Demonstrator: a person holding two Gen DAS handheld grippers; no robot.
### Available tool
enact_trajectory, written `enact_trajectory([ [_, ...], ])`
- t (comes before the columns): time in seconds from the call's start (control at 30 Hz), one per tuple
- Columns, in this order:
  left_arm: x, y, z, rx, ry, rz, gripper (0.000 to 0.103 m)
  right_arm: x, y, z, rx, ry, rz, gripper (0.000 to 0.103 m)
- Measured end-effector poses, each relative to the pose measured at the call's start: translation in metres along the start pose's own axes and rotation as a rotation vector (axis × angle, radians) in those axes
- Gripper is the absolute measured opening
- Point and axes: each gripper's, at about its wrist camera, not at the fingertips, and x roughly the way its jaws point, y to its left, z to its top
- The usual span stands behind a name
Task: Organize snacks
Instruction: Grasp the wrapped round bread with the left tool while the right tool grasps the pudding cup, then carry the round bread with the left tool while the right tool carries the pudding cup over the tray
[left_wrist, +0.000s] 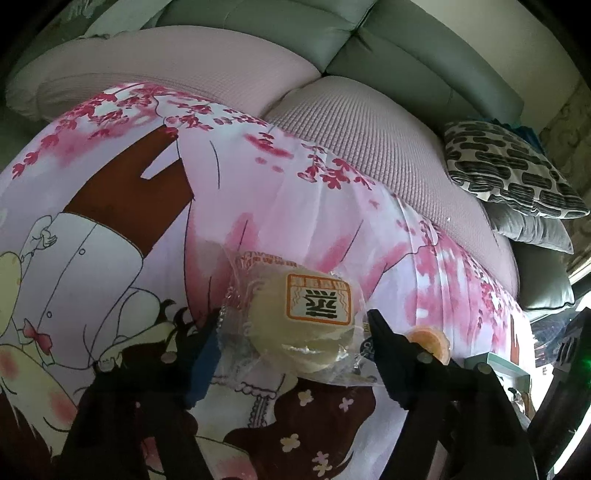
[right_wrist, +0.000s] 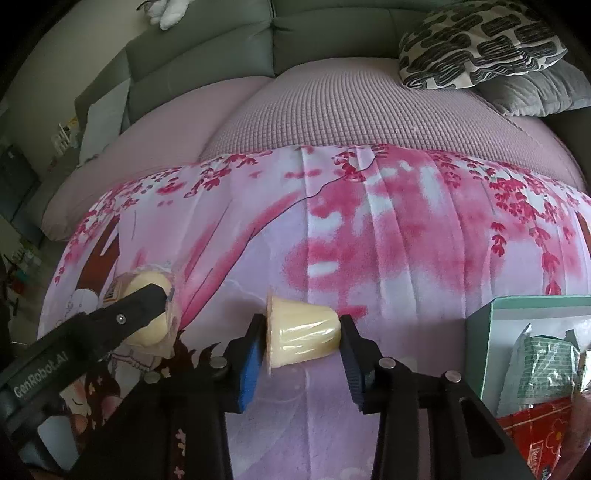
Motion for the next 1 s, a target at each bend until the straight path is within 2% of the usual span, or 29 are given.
enact_trajectory([
  [0.13,-0.004,-0.001,0.0,-0.001,-0.004,-0.013,0.067,-0.003,0.0,-0.002,0.0,0.0,0.002,0.041],
  [0.43,-0.017,-0.003,-0.005,-0.007,0.005,-0.013,0.066,-0.023,0.0,-0.012,0.0,-0.008,0.009,0.041],
  [0.87,-0.068,-0.01,-0.018,0.001,-0.052,-0.012,0.066,-0.071,-0.002,-0.042,-0.005,-0.014,-0.005,0.041],
  [1.0,-0.081,-0.019,-0.028,0.01,-0.061,-0.038,0.066,-0.088,-0.005,-0.054,0.005,-0.027,-0.002,0.041],
])
